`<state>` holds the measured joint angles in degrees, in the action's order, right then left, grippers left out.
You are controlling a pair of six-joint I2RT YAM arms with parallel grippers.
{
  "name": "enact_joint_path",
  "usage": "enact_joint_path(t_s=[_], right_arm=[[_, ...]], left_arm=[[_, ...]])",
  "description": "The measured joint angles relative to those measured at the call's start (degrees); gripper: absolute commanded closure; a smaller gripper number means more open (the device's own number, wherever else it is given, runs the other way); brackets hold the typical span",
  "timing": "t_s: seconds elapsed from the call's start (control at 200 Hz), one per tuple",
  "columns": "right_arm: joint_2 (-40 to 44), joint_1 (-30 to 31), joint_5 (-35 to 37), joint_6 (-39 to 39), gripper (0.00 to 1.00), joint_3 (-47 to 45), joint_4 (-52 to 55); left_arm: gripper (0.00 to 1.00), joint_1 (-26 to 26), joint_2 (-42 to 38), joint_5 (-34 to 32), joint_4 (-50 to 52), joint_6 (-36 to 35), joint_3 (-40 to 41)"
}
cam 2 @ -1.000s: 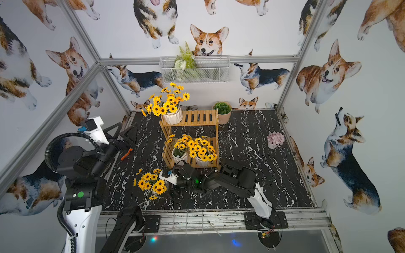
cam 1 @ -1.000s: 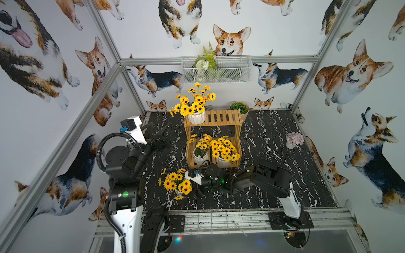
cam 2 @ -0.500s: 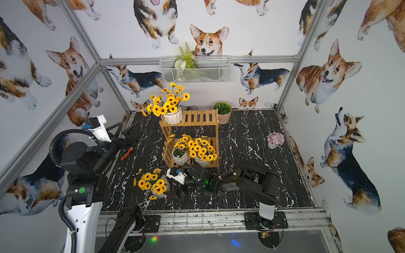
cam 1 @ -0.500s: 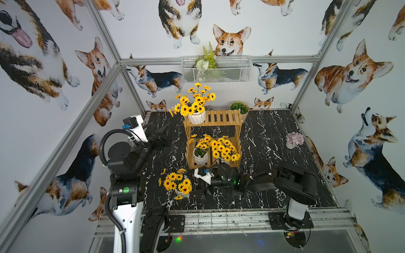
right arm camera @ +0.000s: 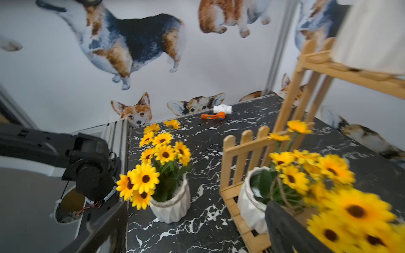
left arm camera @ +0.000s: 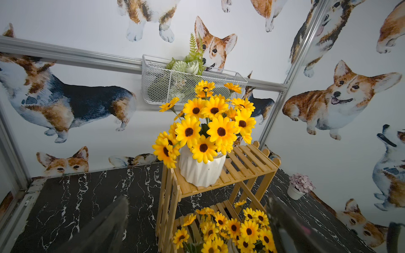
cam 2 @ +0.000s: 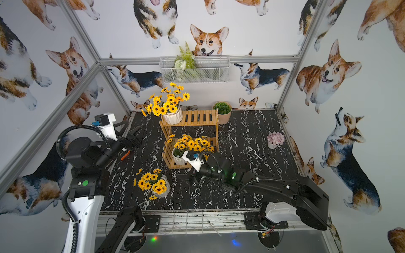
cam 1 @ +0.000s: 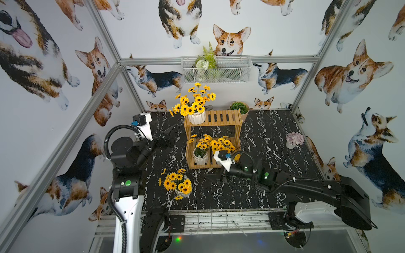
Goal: Take the sunflower pots off the shelves
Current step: Pick up the sunflower pot from the shelf.
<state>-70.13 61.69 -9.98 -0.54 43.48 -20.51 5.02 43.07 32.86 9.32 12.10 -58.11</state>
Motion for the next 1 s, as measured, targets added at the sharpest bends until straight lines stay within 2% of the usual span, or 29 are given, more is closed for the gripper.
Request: enact_joint_path(t_s=[0.205, 0.571, 0.856, 1.001], right_arm=[[4.3, -6.1, 0.0, -0.2, 0.00, 4.2, 9.1], [7.7, -19.5, -6.3, -2.8, 0.00, 9.0, 15.1], [7.9, -23.9, -9.4, -3.9, 0.00, 14.1, 18.6], [7.8, -25.5, -10.1, -3.9, 0.00, 16.3, 19.8]], left_arm=[[0.00, 0.0, 1.5, 3.1, -2.6, -3.3, 1.6], [0.00, 0.0, 6.5, 7.8, -4.2, -10.8, 2.5], [0.00, -0.5, 12.0, 10.8, -5.2, -17.3, 2.6], [0.00, -0.7, 14.5, 12.6, -9.0, -19.8, 3.1]])
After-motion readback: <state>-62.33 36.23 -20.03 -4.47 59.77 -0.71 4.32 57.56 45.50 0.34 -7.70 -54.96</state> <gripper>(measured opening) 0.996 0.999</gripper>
